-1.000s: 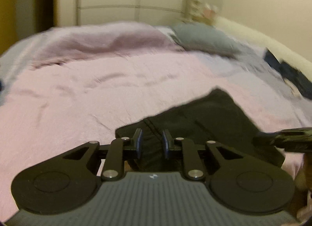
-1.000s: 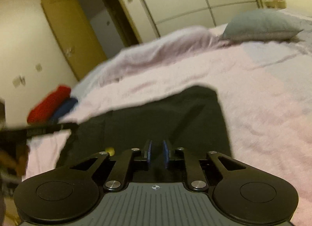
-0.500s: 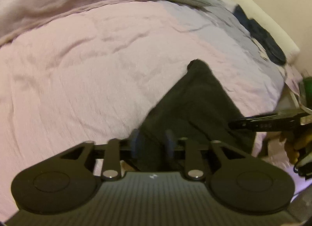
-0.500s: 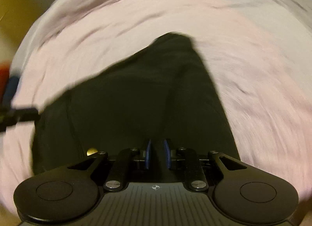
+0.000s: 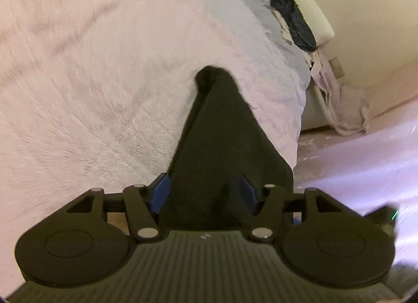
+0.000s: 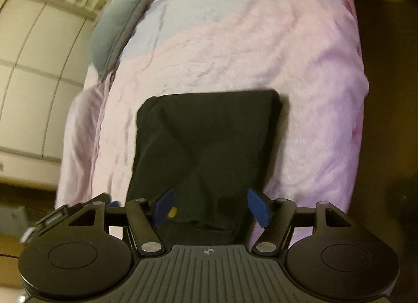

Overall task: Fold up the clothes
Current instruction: 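Lift and carry the folded trousers with both grippers toward the red and navy stack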

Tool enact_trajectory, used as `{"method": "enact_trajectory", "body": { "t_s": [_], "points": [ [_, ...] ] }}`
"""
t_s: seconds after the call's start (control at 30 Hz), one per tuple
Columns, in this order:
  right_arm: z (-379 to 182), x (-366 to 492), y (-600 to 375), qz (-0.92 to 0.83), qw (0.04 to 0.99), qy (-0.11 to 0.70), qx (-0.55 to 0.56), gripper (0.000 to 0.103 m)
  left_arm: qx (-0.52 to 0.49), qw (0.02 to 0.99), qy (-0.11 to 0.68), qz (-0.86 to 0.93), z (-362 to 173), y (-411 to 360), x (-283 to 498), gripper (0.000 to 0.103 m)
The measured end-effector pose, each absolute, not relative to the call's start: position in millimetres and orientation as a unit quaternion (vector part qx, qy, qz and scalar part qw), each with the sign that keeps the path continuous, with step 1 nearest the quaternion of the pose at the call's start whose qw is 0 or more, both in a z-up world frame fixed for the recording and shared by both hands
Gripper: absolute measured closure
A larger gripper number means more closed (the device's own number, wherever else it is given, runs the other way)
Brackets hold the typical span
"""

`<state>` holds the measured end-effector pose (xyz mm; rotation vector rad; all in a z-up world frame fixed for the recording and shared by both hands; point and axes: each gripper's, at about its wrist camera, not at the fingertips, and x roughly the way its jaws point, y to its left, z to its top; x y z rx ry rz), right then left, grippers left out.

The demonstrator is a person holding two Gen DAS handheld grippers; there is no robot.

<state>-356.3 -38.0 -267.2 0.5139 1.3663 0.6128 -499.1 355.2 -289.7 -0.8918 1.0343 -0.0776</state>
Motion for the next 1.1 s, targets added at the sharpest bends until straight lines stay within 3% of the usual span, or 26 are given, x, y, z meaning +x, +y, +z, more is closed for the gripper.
{"method": "enact_trajectory", "body": {
  "t_s": [0.33, 0.67, 0.93, 1.1],
  "points": [
    [-312.0, -368.4, -50.5, 0.233, 0.692, 0.570, 0.377, 0.028, -0.507, 0.703, 0.488, -0.100, -366.8, 372.3, -461.1, 0.039],
    [-325.1, -370.8, -55.8, 0.217, 0.698, 0.556, 0.396, 0.027, -0.502, 0.702, 0.491, -0.115, -372.3, 375.2, -449.5, 0.044],
    [-343.1, -370.6, -65.3, 0.211, 0.670, 0.559, 0.440, 0.027, -0.483, 0.699, 0.512, -0.125, -373.8, 367.5, -442.2, 0.035],
    [-352.8, -369.9, -53.0, 0.229, 0.669, 0.561, 0.430, 0.027, -0.481, 0.707, 0.502, -0.132, -375.7, 364.6, -439.2, 0.038]
  ]
}}
